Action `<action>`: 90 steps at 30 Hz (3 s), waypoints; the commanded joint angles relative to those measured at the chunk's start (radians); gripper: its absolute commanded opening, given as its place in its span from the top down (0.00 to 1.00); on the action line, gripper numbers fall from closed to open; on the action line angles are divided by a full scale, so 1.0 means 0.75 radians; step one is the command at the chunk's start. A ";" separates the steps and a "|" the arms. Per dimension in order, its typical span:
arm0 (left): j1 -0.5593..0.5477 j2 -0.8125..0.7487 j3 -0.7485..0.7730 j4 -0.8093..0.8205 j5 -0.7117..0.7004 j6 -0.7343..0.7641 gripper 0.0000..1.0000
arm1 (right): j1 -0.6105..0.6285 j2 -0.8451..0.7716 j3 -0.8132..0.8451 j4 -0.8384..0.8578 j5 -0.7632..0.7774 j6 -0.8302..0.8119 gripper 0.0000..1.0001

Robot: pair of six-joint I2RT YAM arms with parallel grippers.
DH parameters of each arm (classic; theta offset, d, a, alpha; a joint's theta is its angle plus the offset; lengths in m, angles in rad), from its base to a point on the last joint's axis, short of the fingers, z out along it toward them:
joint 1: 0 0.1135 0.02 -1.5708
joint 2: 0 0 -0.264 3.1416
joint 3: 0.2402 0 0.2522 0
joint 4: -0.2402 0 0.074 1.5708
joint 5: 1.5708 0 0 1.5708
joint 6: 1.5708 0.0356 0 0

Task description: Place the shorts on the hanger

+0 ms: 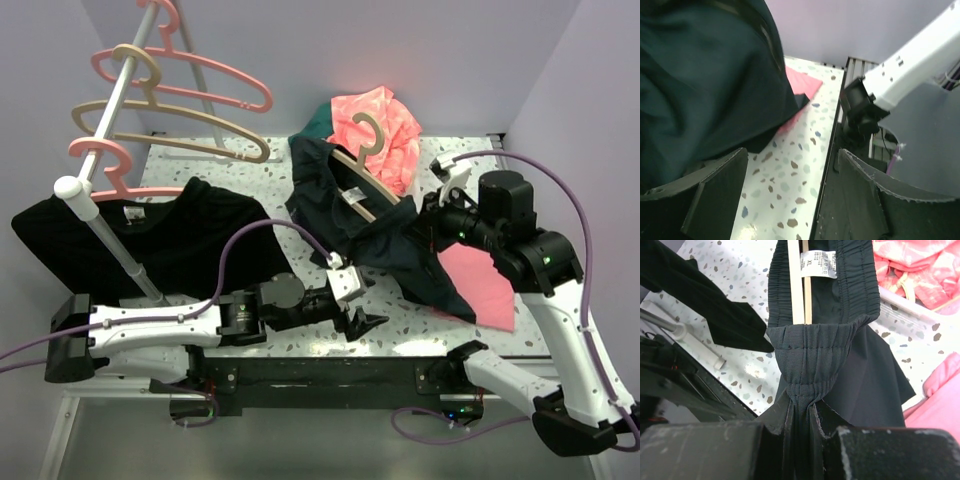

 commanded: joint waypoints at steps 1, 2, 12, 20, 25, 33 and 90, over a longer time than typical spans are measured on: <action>-0.070 -0.005 -0.101 0.231 -0.143 0.050 0.23 | -0.007 0.046 0.125 0.114 -0.133 -0.053 1.00; -0.083 0.020 -0.116 0.243 -0.167 0.050 0.24 | -0.005 0.060 0.147 0.120 -0.169 -0.071 1.00; -0.120 0.118 -0.224 0.433 -0.402 0.007 0.25 | -0.005 0.069 0.244 0.032 -0.333 -0.237 1.00; -0.122 0.124 -0.235 0.448 -0.378 -0.001 0.25 | -0.003 0.003 0.140 -0.025 -0.274 -0.216 1.00; -0.122 0.135 -0.222 0.448 -0.368 0.003 0.25 | -0.005 -0.048 0.052 -0.025 -0.325 -0.223 1.00; -0.120 0.141 -0.224 0.454 -0.341 0.003 0.25 | -0.003 -0.046 0.027 0.001 -0.513 -0.233 1.00; -0.120 0.374 -0.159 0.552 -0.259 0.073 0.26 | 0.337 0.905 1.066 0.089 -0.417 -0.370 1.00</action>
